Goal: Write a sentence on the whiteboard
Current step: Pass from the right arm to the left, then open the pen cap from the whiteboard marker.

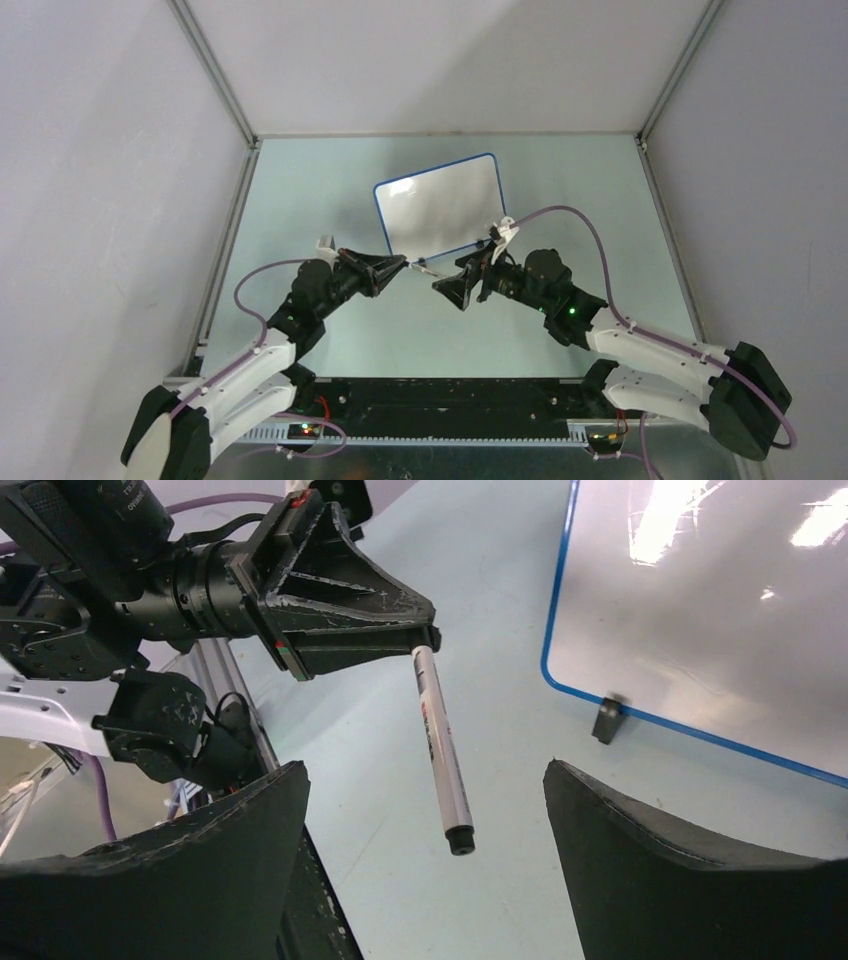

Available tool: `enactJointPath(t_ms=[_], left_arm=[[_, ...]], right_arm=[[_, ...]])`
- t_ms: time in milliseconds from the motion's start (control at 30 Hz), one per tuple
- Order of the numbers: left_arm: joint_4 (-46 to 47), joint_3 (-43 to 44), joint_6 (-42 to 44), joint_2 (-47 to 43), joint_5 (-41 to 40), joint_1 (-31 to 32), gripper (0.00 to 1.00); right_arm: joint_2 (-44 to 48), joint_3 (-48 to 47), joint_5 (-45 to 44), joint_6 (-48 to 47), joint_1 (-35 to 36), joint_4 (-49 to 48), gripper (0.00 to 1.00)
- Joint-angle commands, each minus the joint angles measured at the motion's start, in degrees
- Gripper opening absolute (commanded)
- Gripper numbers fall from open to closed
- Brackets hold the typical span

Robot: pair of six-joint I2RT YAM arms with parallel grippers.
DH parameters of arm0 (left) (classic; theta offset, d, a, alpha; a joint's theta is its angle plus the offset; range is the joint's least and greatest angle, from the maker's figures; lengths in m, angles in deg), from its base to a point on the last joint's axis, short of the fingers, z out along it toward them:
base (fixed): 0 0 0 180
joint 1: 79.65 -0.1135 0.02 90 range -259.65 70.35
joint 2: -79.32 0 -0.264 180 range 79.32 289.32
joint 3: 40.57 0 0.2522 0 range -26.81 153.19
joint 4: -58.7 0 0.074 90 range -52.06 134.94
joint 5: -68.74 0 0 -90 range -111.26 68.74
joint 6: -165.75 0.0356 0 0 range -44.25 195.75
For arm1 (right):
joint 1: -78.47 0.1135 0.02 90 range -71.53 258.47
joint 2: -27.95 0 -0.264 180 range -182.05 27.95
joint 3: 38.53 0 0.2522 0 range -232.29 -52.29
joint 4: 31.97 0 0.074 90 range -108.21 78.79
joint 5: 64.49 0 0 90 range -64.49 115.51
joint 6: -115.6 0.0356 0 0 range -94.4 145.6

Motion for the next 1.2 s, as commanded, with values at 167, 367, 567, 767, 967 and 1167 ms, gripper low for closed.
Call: enactJointPath(t_ms=[167,367,567,767,967,1167], left_arm=[[2.41,1.86,-4.67,-2.84,1.66,-0.16,0.0],[3.24,1.5,-5.1,-2.58,1.95,-0.19,0.0],[4.03,1.01,-5.31,-2.39,2.0,-0.18,0.0],[4.76,0.89,-5.45,-2.14,2.1,-0.1,0.0],[4.92,0.84,-5.46,-2.15,2.28,0.07,0.0],[5.12,0.52,-5.54,-2.07,1.99,0.38,0.0]], right_arm=[[-5.79,-0.53,-2.27,2.35,1.89,-12.71,0.75],[-8.15,-0.48,-0.64,3.77,2.0,-16.09,0.41],[-9.06,-0.53,-0.38,4.14,2.05,-16.79,0.32],[-10.58,-0.53,0.66,4.75,2.18,-17.73,0.39],[-11.23,-0.59,0.51,5.14,2.3,-18.82,0.3],[-11.79,-1.4,1.09,4.88,2.5,-18.69,0.2]])
